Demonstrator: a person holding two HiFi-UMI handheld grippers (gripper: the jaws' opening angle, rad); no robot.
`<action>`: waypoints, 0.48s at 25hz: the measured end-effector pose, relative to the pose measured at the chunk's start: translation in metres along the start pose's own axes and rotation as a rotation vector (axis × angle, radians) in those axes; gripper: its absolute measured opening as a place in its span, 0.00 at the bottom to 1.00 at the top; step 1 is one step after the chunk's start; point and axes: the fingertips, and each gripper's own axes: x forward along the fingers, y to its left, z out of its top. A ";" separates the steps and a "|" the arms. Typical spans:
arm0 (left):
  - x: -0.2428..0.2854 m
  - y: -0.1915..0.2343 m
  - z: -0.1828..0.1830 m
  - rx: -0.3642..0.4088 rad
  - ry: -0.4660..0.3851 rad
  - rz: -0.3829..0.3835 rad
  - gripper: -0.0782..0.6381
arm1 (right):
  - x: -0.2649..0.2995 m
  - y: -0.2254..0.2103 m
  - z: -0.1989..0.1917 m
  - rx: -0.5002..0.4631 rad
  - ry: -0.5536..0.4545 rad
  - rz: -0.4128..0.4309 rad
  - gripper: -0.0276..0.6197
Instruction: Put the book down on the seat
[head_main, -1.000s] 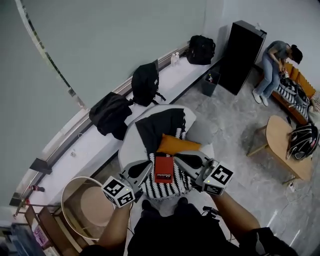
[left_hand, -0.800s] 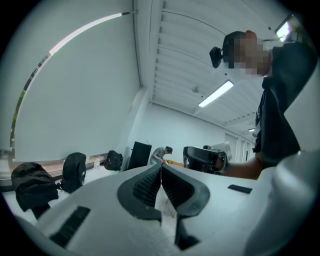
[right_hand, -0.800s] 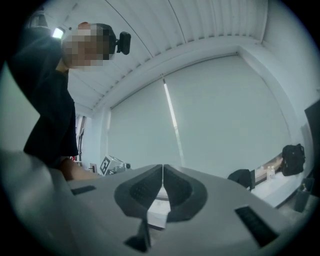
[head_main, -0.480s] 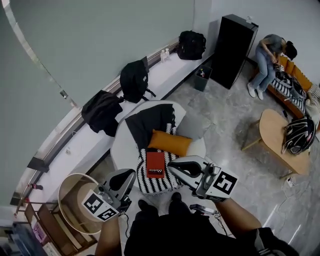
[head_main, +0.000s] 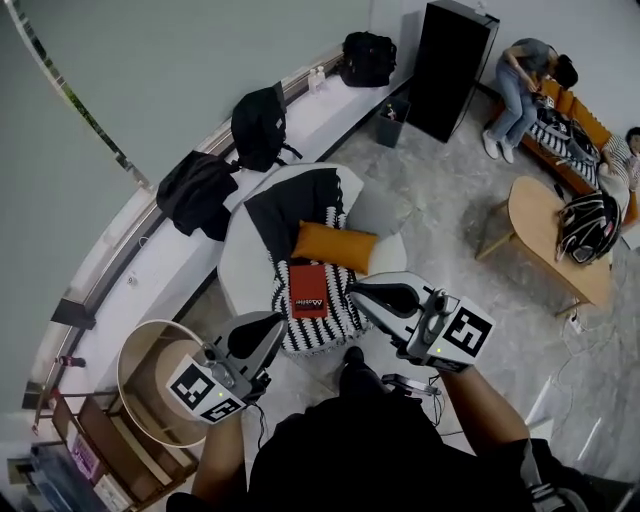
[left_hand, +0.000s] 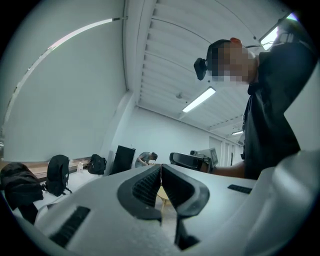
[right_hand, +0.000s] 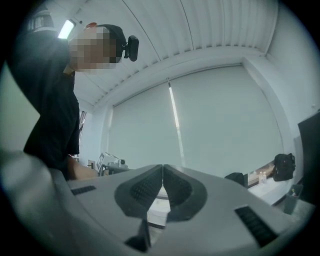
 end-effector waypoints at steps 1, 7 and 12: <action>-0.008 -0.007 -0.001 0.002 -0.001 -0.014 0.15 | -0.002 0.009 0.000 -0.002 -0.008 -0.014 0.09; -0.065 -0.052 -0.014 -0.003 0.005 -0.068 0.15 | -0.010 0.080 -0.009 0.003 -0.033 -0.078 0.09; -0.104 -0.081 -0.025 -0.027 0.008 -0.087 0.15 | -0.020 0.132 -0.026 0.029 -0.018 -0.109 0.09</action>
